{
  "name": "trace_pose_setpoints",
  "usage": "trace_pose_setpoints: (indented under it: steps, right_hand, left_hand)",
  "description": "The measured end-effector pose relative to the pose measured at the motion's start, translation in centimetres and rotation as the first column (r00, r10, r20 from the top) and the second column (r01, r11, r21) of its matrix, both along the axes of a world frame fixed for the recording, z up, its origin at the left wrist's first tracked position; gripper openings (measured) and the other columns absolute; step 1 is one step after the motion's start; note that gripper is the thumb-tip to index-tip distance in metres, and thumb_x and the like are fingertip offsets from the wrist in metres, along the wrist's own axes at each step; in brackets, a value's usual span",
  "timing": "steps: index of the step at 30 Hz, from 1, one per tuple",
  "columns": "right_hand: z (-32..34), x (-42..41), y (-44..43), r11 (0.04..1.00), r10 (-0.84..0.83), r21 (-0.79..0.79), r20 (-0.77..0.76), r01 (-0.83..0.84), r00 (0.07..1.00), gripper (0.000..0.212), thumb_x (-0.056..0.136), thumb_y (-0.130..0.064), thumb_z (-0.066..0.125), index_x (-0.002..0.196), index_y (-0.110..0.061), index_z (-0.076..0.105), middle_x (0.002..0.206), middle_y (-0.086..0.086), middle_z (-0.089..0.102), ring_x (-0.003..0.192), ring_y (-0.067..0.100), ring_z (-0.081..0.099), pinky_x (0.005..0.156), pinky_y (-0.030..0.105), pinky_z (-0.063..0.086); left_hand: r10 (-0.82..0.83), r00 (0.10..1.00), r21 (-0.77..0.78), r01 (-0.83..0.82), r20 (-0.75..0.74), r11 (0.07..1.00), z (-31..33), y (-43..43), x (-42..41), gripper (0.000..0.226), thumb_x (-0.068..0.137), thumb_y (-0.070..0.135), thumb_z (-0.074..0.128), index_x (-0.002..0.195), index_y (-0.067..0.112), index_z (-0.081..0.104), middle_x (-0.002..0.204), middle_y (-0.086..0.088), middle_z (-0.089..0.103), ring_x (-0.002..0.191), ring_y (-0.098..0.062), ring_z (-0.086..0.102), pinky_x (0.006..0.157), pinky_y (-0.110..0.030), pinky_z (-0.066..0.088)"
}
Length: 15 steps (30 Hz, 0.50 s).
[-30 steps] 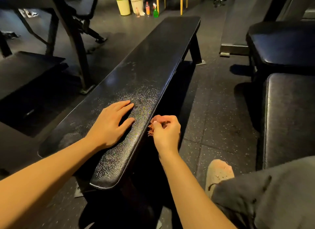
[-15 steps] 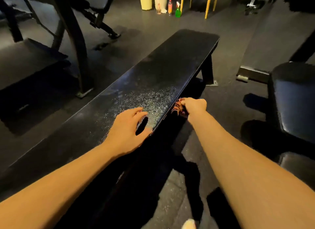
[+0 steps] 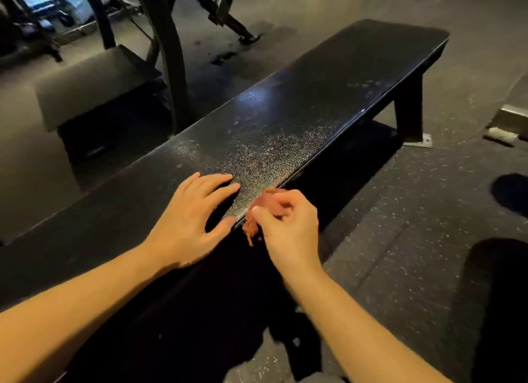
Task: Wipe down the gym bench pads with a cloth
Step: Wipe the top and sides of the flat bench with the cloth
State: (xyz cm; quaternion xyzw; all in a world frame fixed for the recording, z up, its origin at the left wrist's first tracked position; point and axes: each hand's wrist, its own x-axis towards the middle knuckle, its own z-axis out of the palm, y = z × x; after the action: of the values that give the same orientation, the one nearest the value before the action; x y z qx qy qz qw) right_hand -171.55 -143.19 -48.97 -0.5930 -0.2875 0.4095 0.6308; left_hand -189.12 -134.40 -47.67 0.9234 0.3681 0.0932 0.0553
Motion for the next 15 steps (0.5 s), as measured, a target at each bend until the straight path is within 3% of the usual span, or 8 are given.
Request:
trace_pose_setpoints:
  steps: [2, 5, 8, 12, 15]
  right_hand:
    - [-0.8, -2.6, -1.8, 0.993, 0.101, 0.061, 0.072, -0.105, 0.992, 0.016, 0.082, -0.008, 0.073, 0.092, -0.018, 0.066, 0.093, -0.021, 0.070, 0.077, 0.009, 0.072, 0.072, 0.032, 0.060]
    - [-2.2, -3.7, -2.1, 0.990, 0.058, 0.122, 0.110, -0.072, 0.992, 0.015, 0.084, -0.024, 0.070, 0.095, -0.031, 0.061, 0.101, -0.019, 0.067, 0.089, 0.012, 0.069, 0.079, 0.042, 0.059]
    - [-3.4, -0.4, 0.7, 0.985, -0.144, 0.114, 0.140, 0.129, 0.980, 0.017, 0.085, -0.020, 0.068, 0.089, -0.031, 0.057, 0.098, -0.012, 0.068, 0.084, 0.016, 0.070, 0.073, 0.045, 0.060]
    - [-4.4, 3.8, 3.9, 0.947, -0.320, 0.041, 0.002, 0.320, 0.947, 0.022, 0.088, -0.008, 0.065, 0.085, -0.026, 0.052, 0.088, -0.007, 0.068, 0.064, 0.014, 0.069, 0.060, 0.049, 0.058]
    - [-5.3, -1.1, 0.6, 0.983, -0.138, 0.131, 0.086, 0.126, 0.987, 0.015, 0.088, -0.019, 0.065, 0.089, -0.028, 0.053, 0.104, -0.012, 0.065, 0.080, 0.022, 0.069, 0.064, 0.048, 0.058]
  left_hand:
    - [0.001, 1.000, 0.012, -0.001, -0.012, 1.000, 0.1, -0.1, 0.0, 0.060, 0.097, 0.053, 0.043, 0.150, 0.025, 0.049, 0.156, 0.007, 0.043, 0.147, -0.011, 0.036, 0.126, -0.045, 0.018]
    - [0.017, 1.000, 0.009, -0.017, -0.025, 1.000, 0.1, -0.2, -0.1, 0.060, 0.098, 0.054, 0.041, 0.152, 0.028, 0.046, 0.159, 0.009, 0.040, 0.148, -0.011, 0.034, 0.125, -0.040, 0.020]
    - [0.020, 0.999, 0.026, -0.020, -0.025, 0.999, 0.2, -0.2, 0.0, 0.058, 0.099, 0.051, 0.041, 0.153, 0.030, 0.044, 0.159, 0.010, 0.039, 0.148, -0.011, 0.034, 0.124, -0.040, 0.022]
    - [0.020, 1.000, 0.033, -0.020, -0.020, 0.999, 0.3, -0.2, 0.1, 0.058, 0.098, 0.048, 0.044, 0.152, 0.028, 0.044, 0.159, 0.010, 0.038, 0.147, -0.011, 0.033, 0.121, -0.045, 0.028]
    - [0.014, 1.000, 0.030, -0.013, -0.021, 0.999, 0.2, -0.2, 0.2, 0.058, 0.097, 0.046, 0.045, 0.151, 0.026, 0.045, 0.158, 0.008, 0.039, 0.147, -0.012, 0.033, 0.121, -0.044, 0.027]
